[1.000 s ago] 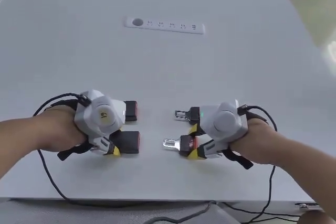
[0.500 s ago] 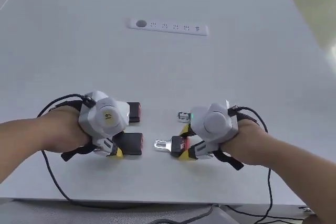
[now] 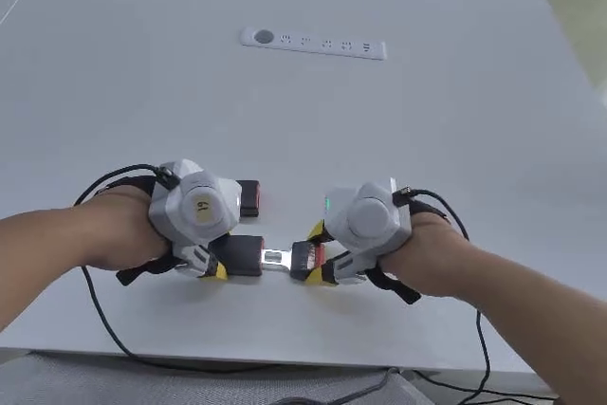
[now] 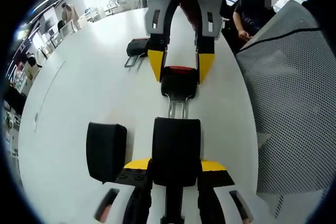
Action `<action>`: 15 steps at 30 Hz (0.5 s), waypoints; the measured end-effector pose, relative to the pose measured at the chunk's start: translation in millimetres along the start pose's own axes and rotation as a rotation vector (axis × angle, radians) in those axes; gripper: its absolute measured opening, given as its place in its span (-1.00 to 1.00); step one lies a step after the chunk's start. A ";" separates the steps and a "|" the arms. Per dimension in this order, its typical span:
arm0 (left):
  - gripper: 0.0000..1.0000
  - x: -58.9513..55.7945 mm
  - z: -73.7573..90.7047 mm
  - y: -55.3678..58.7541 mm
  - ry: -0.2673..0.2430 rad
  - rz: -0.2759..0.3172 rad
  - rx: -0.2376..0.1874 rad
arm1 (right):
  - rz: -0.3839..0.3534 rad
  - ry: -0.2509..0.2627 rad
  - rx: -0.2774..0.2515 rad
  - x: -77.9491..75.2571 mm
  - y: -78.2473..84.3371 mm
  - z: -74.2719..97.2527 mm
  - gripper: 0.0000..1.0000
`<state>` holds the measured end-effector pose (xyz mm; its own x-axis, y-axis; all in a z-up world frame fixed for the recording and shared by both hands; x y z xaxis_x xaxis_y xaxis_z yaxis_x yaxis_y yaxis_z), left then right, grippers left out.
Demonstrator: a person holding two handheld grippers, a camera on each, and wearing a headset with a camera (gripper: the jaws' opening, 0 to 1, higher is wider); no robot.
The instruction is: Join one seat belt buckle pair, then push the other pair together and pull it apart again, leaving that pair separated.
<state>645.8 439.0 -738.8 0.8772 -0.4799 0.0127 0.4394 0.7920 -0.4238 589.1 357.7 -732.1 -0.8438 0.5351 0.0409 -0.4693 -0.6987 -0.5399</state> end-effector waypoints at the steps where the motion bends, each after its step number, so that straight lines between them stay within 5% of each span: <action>1: -0.33 0.0 0.0 0.0 0.000 -0.001 0.000 | 0.006 -0.001 0.010 -0.7 0.5 -0.1 -0.38; 15: -0.34 -0.4 0.3 -0.4 -0.002 -0.006 -0.013 | -0.007 -0.004 0.003 -0.1 -10.6 -5.6 -0.40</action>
Point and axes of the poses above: the centre of the closed fingertips' face, and the gripper's own axes: z roughly backward along the fingers, x roughly to its left, y roughly out of its underside, the point moved 1 cm from there along z, roughly backward along the fingers, and after that the axes turned 2 degrees about -y, right-handed, at the moved point
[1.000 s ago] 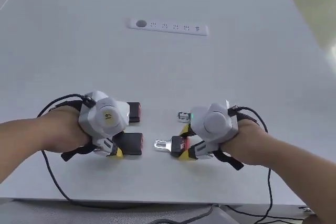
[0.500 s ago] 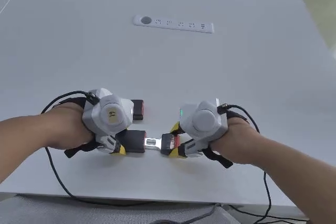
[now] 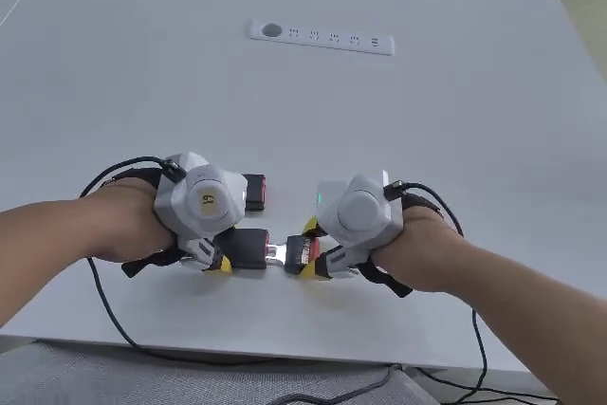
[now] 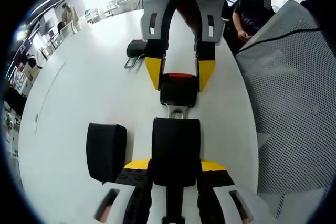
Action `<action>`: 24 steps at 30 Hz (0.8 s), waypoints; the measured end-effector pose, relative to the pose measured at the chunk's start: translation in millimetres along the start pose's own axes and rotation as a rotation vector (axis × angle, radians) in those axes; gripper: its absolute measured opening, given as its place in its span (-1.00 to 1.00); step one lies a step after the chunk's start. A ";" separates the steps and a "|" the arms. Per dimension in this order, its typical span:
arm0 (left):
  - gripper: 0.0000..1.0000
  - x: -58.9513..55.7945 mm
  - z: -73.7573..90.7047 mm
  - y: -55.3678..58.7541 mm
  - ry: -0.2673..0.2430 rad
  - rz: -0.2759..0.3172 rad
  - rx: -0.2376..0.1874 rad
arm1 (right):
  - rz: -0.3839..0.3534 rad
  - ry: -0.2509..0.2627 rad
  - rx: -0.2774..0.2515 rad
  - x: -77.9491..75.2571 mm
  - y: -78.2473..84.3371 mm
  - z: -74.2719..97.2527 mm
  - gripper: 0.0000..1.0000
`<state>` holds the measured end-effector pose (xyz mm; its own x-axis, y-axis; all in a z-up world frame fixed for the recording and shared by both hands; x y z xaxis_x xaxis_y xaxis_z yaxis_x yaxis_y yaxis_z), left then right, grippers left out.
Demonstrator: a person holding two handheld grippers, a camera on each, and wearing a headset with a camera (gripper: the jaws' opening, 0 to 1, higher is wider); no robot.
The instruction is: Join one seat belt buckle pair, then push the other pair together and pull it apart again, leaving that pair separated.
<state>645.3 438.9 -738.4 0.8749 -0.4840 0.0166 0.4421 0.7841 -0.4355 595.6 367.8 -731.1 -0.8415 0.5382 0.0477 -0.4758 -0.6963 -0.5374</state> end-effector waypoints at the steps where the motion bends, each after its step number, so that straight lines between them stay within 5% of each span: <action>1: -0.34 0.0 0.0 0.1 0.000 0.000 -0.002 | 0.002 0.001 0.000 0.0 -0.1 0.0 -0.41; 24: -0.35 -0.9 -0.9 -0.2 0.014 -0.059 0.033 | 0.033 0.005 0.012 0.7 -15.0 -9.2 -0.45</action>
Point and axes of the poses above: the centre of the closed fingertips' face, and the gripper's own axes: z roughly backward along the fingers, x roughly to its left, y roughly out of its underside, the point moved 1 cm from there along z, roughly backward along the fingers, and after that the axes turned 2 degrees about -y, right-handed, at the moved point
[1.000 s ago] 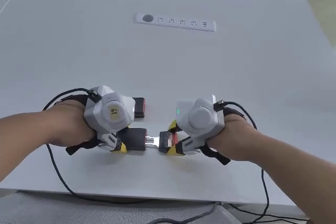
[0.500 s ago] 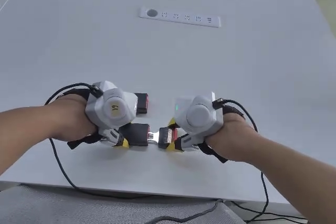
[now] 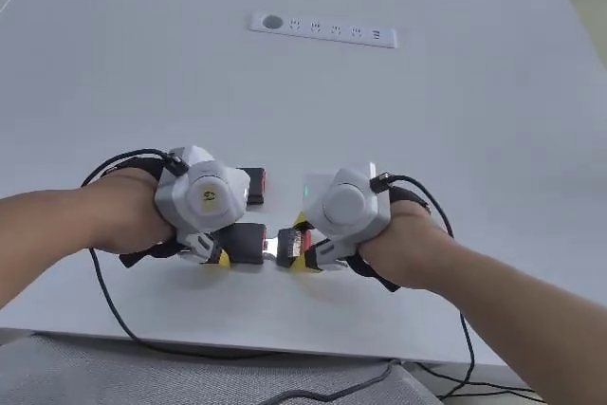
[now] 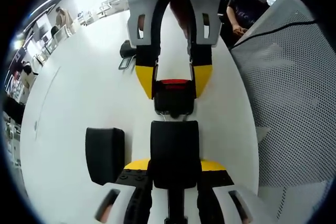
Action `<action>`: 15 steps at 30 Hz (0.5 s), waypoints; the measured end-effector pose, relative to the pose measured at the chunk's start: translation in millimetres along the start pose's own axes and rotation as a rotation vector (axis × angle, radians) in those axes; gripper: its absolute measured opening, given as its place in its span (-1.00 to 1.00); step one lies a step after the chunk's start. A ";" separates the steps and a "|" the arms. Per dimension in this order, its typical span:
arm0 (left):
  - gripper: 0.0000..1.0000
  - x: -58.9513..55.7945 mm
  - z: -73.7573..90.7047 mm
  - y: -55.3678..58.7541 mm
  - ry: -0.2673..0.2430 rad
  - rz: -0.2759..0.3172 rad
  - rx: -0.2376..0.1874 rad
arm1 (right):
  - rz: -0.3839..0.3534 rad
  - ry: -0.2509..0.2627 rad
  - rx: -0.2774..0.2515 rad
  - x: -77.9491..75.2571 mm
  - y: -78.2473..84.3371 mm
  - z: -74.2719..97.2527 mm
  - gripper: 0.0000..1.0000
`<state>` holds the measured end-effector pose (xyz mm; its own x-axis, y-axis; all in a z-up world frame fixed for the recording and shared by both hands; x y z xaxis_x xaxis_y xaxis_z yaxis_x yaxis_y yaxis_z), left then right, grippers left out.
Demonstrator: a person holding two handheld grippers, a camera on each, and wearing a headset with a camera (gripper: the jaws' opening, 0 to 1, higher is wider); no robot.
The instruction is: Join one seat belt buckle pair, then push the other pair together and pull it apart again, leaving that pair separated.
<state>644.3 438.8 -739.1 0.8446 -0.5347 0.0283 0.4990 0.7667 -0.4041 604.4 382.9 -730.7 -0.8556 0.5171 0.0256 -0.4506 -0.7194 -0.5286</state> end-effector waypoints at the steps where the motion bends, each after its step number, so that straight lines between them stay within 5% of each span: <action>1: -0.35 0.2 0.0 0.1 0.001 0.001 0.000 | -0.002 0.001 0.000 -0.6 -0.1 -0.3 -0.45; 12: -0.36 0.2 0.2 0.3 -0.001 0.002 -0.006 | -0.020 0.009 0.002 -0.5 -3.7 -4.1 -0.45; 13: -0.36 0.2 -0.1 0.7 0.000 -0.002 -0.011 | -0.056 -0.022 0.034 7.4 -0.9 -3.6 -0.45; 15: -0.36 -0.1 -0.2 2.4 -0.003 0.007 -0.018 | -0.011 0.004 0.010 -2.2 -7.2 -6.2 -0.45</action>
Point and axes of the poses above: the centre of the closed fingertips' face, and the gripper's own axes: z roughly backward along the fingers, x roughly to its left, y roughly out of its underside, the point moved 1 cm from there along z, roughly backward along the fingers, and after that the axes turned 2 degrees about -y, right-handed, at the moved point
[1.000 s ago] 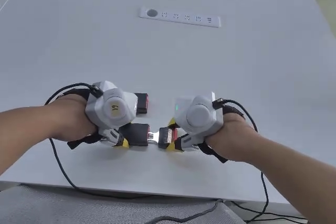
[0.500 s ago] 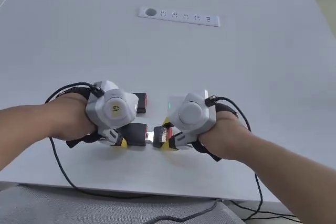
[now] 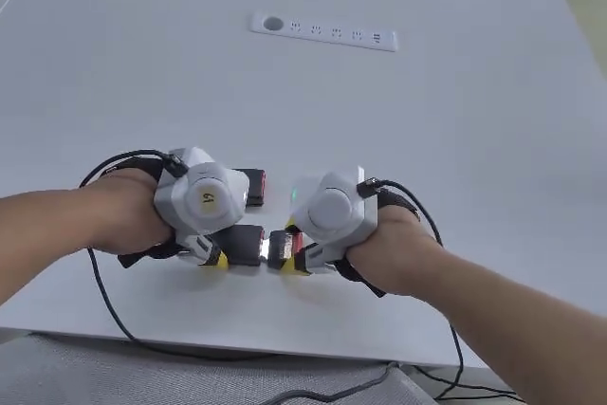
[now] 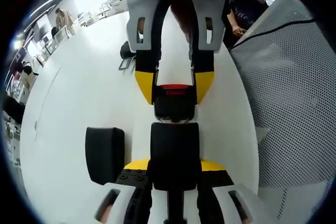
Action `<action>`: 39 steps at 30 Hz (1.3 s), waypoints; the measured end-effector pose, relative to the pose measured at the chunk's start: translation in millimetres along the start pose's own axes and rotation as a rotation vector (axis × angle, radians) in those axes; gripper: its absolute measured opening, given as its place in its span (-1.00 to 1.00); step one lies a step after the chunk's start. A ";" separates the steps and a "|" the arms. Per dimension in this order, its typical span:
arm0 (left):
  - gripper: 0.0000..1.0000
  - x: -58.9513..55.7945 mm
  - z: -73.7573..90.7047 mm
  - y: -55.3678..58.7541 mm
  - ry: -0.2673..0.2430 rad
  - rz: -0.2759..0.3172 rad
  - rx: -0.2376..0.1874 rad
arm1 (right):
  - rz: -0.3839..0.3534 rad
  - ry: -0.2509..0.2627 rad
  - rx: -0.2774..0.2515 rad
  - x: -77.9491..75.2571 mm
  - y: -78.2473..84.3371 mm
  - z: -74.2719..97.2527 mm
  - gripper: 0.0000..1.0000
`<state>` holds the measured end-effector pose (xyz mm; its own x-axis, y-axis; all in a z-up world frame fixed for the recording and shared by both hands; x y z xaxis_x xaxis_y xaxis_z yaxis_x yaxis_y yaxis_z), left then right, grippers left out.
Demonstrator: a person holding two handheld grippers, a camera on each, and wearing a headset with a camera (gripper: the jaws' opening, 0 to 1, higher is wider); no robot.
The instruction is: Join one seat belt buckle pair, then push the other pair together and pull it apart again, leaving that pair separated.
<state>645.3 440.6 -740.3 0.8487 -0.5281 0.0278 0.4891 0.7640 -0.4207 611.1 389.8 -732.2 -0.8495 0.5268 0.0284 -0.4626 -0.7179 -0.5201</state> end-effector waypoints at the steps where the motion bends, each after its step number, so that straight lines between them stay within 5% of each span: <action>1: -0.36 0.1 0.1 -0.1 -0.001 0.003 -0.003 | -0.003 -0.001 -0.002 -0.3 0.4 -0.6 -0.45; 39: -0.37 3.0 5.1 3.8 -0.001 0.033 -0.043 | -0.023 0.002 -0.028 -0.1 1.2 3.4 -0.44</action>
<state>650.8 443.8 -737.2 0.8646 -0.5023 0.0146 0.4519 0.7645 -0.4598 609.8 387.4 -730.0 -0.8383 0.5438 0.0390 -0.4746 -0.6926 -0.5431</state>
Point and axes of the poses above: the centre of the closed fingertips' face, and the gripper's own axes: z roughly backward along the fingers, x roughly to its left, y roughly out of its underside, the point moved 1 cm from there along z, roughly backward along the fingers, and after that the axes turned 2 degrees about -y, right-handed, at the moved point
